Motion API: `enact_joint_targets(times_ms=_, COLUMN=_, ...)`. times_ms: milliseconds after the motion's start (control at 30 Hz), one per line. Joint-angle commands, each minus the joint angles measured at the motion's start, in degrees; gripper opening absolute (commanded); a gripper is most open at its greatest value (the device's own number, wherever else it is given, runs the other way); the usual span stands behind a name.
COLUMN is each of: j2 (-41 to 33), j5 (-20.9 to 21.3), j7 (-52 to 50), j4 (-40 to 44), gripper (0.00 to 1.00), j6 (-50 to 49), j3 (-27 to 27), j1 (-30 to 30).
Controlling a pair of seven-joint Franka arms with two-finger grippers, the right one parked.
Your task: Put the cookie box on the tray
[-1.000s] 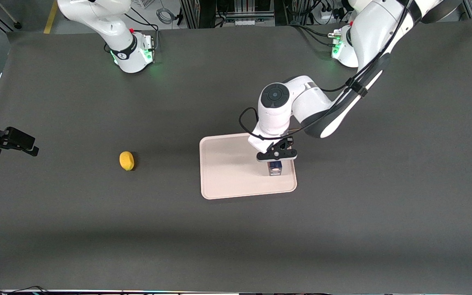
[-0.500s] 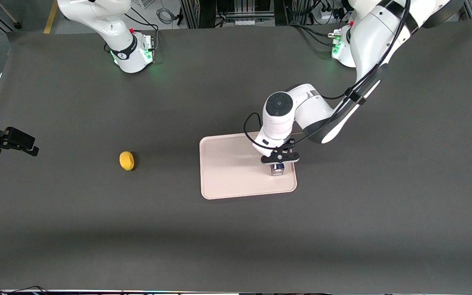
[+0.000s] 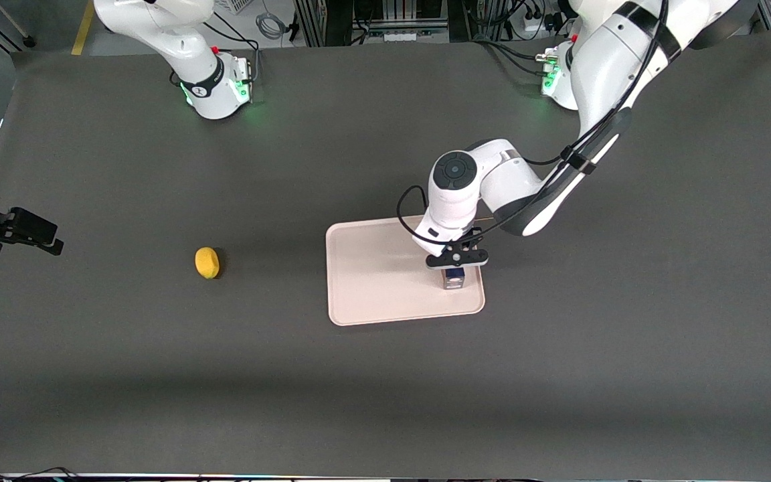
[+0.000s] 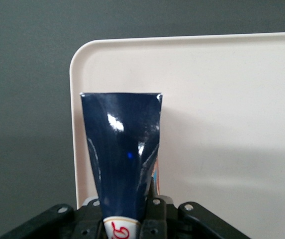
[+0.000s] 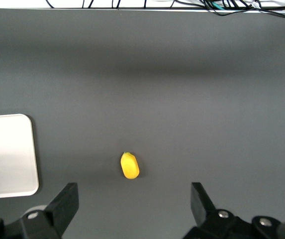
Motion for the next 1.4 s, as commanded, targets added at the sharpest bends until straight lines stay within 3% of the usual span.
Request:
enact_joint_targets(times_ms=0, j2=-0.1, j5=1.6, j7=-1.8, j4=-0.4, gripper=0.82, j6=0.9, j3=-0.1, j1=0.2)
enact_joint_targets(times_ms=67, j2=-0.1, j5=1.6, j7=-1.8, j4=-0.4, gripper=0.98, j6=0.9, j3=-0.1, j1=0.2)
enact_joint_targets(times_ms=133, j2=-0.1, j5=1.6, j7=-1.8, j4=-0.4, gripper=1.00, j6=0.9, j3=-0.1, j1=0.2)
enact_joint_targets(times_ms=633, j2=-0.7, j5=1.5, j7=-1.7, j4=0.2, gripper=1.00, j6=-0.1, j3=-0.2, j1=0.5)
enact_joint_targets(times_ms=1000, j2=-6.4, j5=0.3, j7=-1.1, j4=1.1, gripper=1.00, j6=-4.8, j3=-1.3, j1=1.3)
enact_joint_targets(times_ms=1200, j2=-12.4, j5=-5.8, j7=2.0, j4=2.1, gripper=1.00, j6=-8.6, j3=-2.5, j1=1.8)
enact_joint_targets(times_ms=1367, j2=-19.6, j5=-15.9, j7=11.7, j4=3.4, gripper=1.00, j6=-13.0, j3=-1.3, j1=2.3)
